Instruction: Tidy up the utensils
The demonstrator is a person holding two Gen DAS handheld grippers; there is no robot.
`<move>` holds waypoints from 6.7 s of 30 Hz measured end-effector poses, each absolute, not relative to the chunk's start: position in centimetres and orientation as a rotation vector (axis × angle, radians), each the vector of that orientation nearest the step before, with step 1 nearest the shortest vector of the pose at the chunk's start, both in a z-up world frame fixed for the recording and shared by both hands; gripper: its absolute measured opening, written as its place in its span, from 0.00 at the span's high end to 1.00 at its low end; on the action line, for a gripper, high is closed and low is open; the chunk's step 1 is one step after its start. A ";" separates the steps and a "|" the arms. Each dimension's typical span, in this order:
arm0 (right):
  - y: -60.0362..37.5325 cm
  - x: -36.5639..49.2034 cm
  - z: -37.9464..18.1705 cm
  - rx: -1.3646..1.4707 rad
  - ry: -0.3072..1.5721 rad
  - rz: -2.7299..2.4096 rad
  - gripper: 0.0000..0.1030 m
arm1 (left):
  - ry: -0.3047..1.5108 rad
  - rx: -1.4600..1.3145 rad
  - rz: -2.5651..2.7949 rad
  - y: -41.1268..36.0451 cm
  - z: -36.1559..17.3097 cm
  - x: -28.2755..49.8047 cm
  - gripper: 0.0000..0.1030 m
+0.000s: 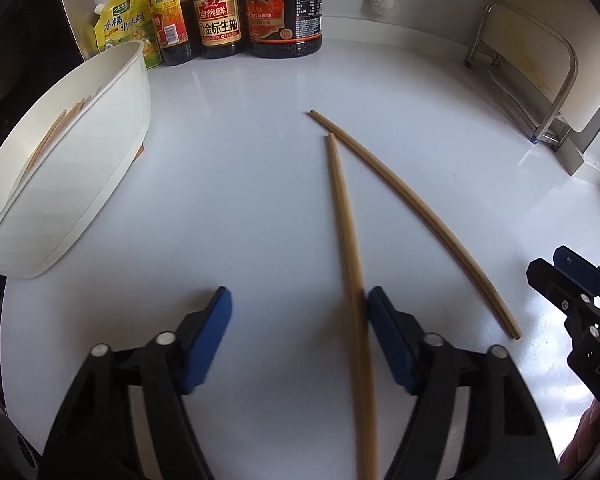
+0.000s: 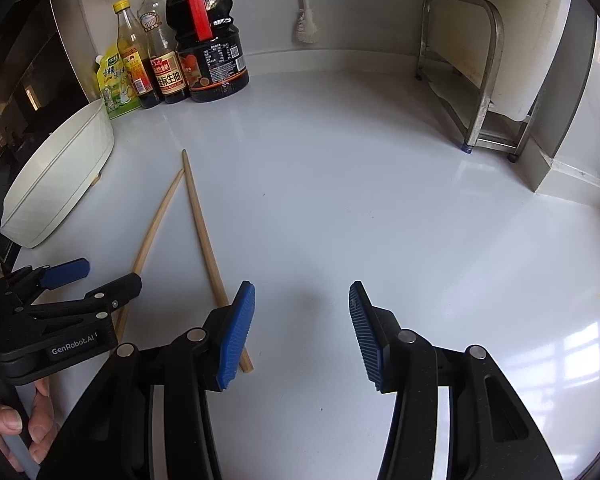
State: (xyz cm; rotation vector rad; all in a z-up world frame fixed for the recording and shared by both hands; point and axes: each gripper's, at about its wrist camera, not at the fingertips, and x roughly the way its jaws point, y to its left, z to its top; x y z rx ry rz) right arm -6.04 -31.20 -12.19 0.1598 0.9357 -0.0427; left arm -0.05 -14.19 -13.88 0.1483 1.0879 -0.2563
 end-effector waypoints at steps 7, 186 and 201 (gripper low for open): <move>-28.0 -3.6 -12.0 0.085 0.947 0.058 0.52 | 1.089 0.129 -0.217 -12.5 -13.6 2.1 0.53; -1.7 11.0 -1.8 0.138 0.985 0.134 0.35 | 0.994 0.021 0.048 15.0 0.3 11.1 0.08; -1.6 11.0 -1.8 0.136 0.986 0.137 0.35 | 0.995 0.019 0.039 15.0 0.5 10.9 0.06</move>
